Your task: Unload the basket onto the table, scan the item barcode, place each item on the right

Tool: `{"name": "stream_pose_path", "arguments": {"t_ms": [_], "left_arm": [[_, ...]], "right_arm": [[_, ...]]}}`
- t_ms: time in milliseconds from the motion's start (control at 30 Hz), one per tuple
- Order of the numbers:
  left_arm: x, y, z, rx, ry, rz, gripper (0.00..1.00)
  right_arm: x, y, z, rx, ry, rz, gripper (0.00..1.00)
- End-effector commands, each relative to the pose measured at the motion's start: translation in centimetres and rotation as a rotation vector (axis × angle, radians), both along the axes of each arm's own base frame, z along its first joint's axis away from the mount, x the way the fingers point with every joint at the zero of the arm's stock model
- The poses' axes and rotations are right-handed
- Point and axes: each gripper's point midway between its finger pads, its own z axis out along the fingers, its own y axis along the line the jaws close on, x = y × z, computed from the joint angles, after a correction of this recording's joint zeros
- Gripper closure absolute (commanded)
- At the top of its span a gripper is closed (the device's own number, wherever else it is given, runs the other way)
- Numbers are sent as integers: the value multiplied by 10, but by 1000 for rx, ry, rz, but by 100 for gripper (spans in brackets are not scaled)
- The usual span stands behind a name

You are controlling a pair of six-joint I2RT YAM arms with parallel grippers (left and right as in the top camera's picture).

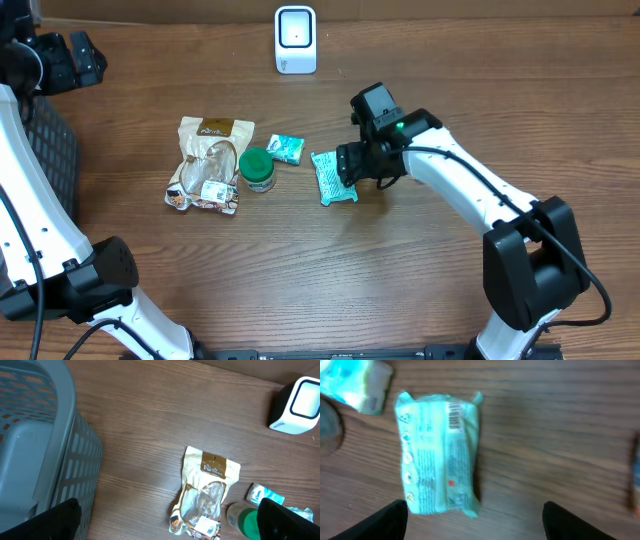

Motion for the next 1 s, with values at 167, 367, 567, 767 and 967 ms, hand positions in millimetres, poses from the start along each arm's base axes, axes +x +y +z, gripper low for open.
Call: {"name": "stream_pose_path", "arguments": {"t_ms": [167,367,567,767,967], "left_arm": [[-2,-7,14,21,-37,-23,0],[-2,-7,14,21,-37,-23,0],[-2,-7,14,21,-37,-23,0],[-2,-7,14,21,-37,-23,0],[-2,-7,14,21,-37,-23,0]], "right_arm": [[-12,16,-48,159,145,37,30],[-32,18,-63,197,259,48,56],[-26,0,-65,86,224,65,87],[-15,-1,-42,4,115,431,96],[-28,-10,-41,-67,60,887,96]]}}
